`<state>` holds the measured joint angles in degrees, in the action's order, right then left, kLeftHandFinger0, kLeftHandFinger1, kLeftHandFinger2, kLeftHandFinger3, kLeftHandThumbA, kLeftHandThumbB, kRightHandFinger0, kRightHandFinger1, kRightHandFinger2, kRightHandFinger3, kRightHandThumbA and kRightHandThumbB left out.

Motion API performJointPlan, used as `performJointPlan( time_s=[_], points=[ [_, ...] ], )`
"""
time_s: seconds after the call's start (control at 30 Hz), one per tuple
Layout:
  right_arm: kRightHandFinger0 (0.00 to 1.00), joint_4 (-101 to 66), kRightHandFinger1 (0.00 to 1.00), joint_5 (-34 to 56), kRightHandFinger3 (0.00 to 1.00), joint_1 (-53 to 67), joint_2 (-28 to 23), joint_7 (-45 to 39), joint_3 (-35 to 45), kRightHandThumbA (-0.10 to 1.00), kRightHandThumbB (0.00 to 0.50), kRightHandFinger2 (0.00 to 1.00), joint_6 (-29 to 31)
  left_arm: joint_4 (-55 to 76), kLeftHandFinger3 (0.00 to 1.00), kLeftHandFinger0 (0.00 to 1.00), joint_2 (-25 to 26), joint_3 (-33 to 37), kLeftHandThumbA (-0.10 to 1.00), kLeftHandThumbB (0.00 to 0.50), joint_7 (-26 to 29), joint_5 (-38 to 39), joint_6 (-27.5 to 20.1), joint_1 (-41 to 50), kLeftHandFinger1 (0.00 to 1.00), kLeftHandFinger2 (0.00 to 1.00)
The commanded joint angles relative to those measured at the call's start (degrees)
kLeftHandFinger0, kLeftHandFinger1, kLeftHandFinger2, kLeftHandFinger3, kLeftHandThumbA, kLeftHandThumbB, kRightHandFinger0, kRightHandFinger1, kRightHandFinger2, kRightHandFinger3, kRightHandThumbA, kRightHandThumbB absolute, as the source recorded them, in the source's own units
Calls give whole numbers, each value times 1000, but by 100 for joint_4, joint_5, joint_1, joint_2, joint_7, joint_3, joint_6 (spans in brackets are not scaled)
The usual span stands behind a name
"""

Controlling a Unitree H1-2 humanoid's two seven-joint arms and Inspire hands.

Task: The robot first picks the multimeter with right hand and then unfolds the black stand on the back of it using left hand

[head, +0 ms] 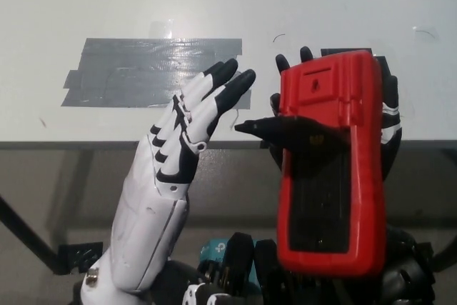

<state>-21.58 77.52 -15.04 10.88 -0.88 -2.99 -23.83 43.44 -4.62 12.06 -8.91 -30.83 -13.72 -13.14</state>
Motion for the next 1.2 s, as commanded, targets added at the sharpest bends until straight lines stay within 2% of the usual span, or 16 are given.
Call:
performJointPlan(
  time_s=[0.0, 0.03, 0.1, 0.13, 0.2, 0.33, 0.43, 0.5, 0.57, 0.67, 0.87, 1.0, 1.07, 1.1, 1.13, 1.17],
  points=[
    [0, -207, 2, -26, 69, -271, 239, -435, -81, -100, 137, 274, 214, 142, 1000, 1000, -101, 69, 1000, 357, -133, -123, 196, 51, 999, 892],
    [0, -186, 56, 0, 89, -279, 264, -483, -76, -100, 136, 460, 229, 137, 1000, 1000, -102, 63, 1000, 353, -111, -140, 169, 56, 960, 865],
    [0, -136, 167, 48, 191, -288, 276, -592, -78, -100, 118, 680, 220, 119, 1000, 1000, -109, 51, 1000, 352, -43, -44, 117, 46, 884, 812],
    [0, -127, 200, 51, 261, -290, 276, -612, -77, -100, 118, 713, 218, 120, 1000, 1000, -110, 48, 1000, 352, -35, -21, 116, 43, 881, 809],
    [0, -201, 272, 268, 424, -217, 357, -354, -41, -100, 140, 741, 197, 12, 1000, 1000, -79, 9, 988, 375, 122, 276, -52, -33, 651, 680],
    [0, -285, 235, 176, 343, -191, 337, -224, -45, -100, 150, 674, 211, -5, 1000, 1000, -118, -28, 1000, 389, 168, 311, -55, -93, 447, 521],
    [0, -359, 91, 169, 231, -181, 280, -56, -52, -100, 176, 526, 158, -45, 1000, 907, -78, -54, 994, 409, 158, 390, -24, -80, 182, 293],
    [0, -384, 25, 206, 159, -179, 265, -42, -44, -100, 177, 455, 156, -53, 1000, 879, -68, -36, 987, 435, 117, 442, 39, 16, 105, 178],
    [0, -426, 0, 186, 112, -187, 258, 45, -40, -100, 199, 383, 160, -85, 1000, 784, -109, -80, 1000, 372, 263, 46, -272, 48, 55, 137],
    [0, -371, 0, 236, 95, -232, 275, 3, -25, -100, 187, 349, 176, -105, 1000, 802, -160, -106, 1000, 334, 342, -153, -434, 52, 92, 3],
    [0, -392, 0, 408, 80, -272, 298, 123, 4, -100, 183, 328, 181, -82, 1000, 817, -156, -69, 1000, 311, 295, 70, -360, 87, 31, 0],
    [0, -425, 0, 332, 67, -289, 303, 188, 1, -100, 182, 322, 206, -87, 1000, 785, -126, -82, 1000, 313, 314, 104, -389, 83, 80, 31],
    [0, -422, 0, 288, 67, -314, 288, 175, -2, -100, 178, 313, 209, -115, 1000, 756, -120, -108, 1000, 310, 372, 147, -465, 63, 99, 98],
    [0, -411, 0, 302, 69, -326, 280, 155, 10, -100, 171, 312, 212, -143, 1000, 694, -181, -185, 975, 331, 510, -4, -591, 52, 74, 211],
    [0, -419, 0, 295, 63, -329, 279, 185, 14, -100, 179, 307, 215, -163, 1000, 686, -207, -211, 945, 347, 573, -25, -642, 55, 127, 313],
    [0, -434, 0, 296, 67, -335, 280, 236, 20, -100, 172, 300, 217, -244, 1000, 723, -266, -276, 909, 330, 746, -6, -836, 16, 268, 480]
  ],
)
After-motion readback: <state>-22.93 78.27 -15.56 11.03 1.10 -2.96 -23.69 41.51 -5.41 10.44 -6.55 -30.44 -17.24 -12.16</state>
